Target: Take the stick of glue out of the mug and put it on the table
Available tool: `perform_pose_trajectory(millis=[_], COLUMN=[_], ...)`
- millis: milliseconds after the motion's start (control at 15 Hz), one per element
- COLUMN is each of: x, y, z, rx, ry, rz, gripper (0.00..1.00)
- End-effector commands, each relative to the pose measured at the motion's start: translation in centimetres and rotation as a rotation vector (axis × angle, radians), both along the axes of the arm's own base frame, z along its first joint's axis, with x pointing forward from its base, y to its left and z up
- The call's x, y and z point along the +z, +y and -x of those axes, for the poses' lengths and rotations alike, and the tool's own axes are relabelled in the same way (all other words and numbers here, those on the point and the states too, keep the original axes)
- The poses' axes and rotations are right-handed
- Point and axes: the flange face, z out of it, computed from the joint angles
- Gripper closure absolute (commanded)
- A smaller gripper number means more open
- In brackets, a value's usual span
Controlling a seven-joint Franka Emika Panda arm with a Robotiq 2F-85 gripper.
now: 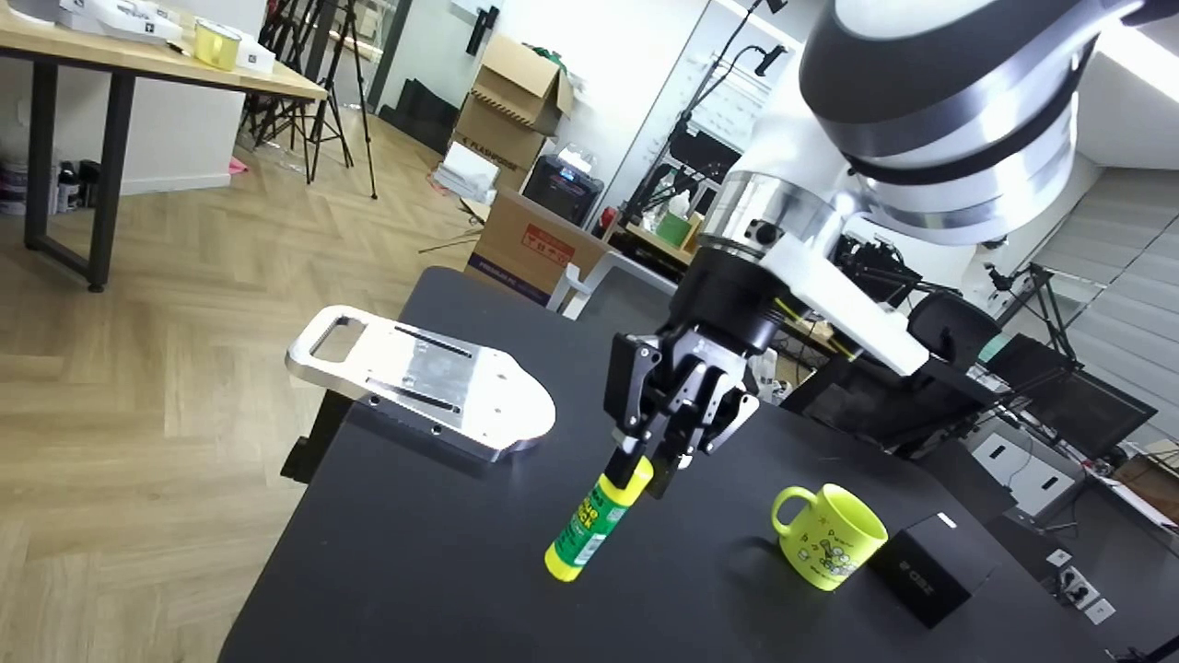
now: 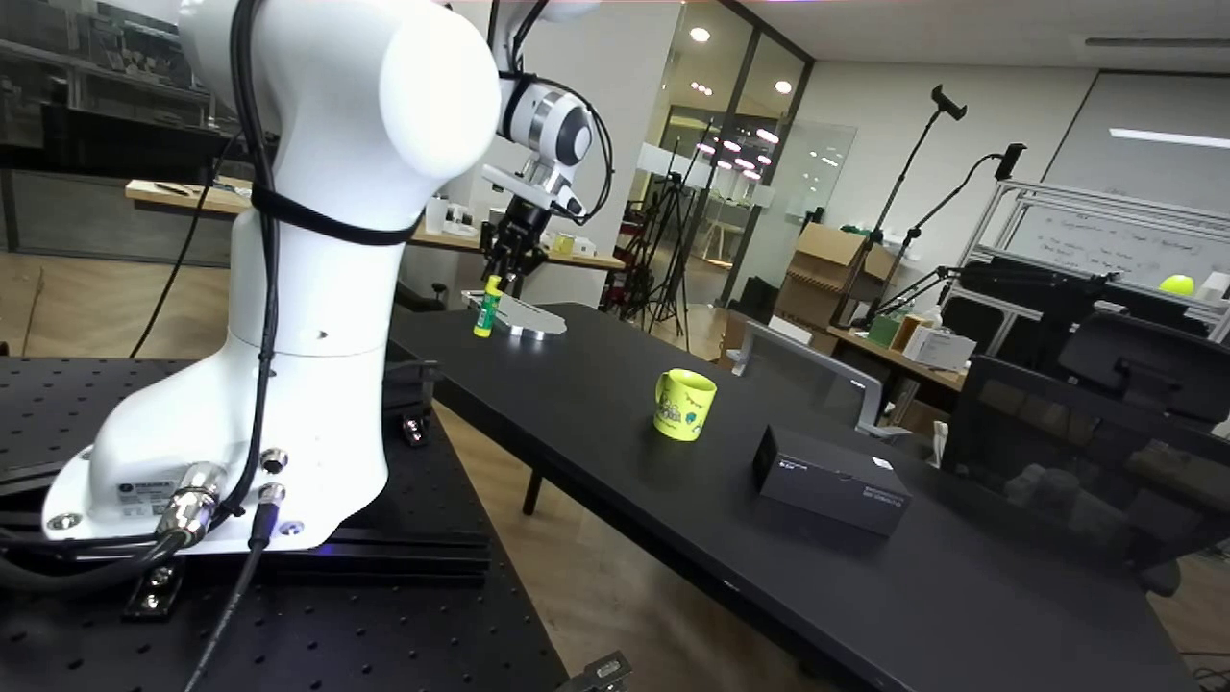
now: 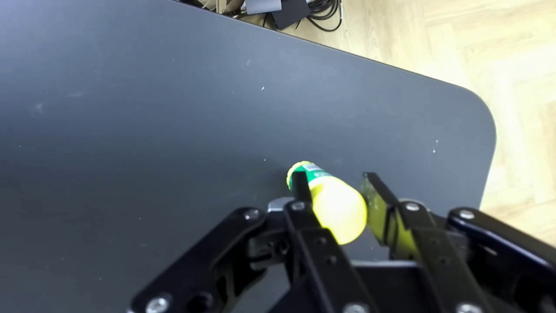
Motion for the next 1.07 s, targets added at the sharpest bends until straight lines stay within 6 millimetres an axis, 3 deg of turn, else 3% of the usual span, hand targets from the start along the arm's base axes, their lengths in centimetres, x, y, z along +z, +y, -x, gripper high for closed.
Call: perform_pose_trajectory(millis=[0,1000], x=[-0.5,-2.8], y=[0.4,-0.1], z=[0.6,2.1], rx=[0.029,0.032], ry=[-0.007,-0.013], rz=[0.019,0.019], gripper=[0.91,0.91])
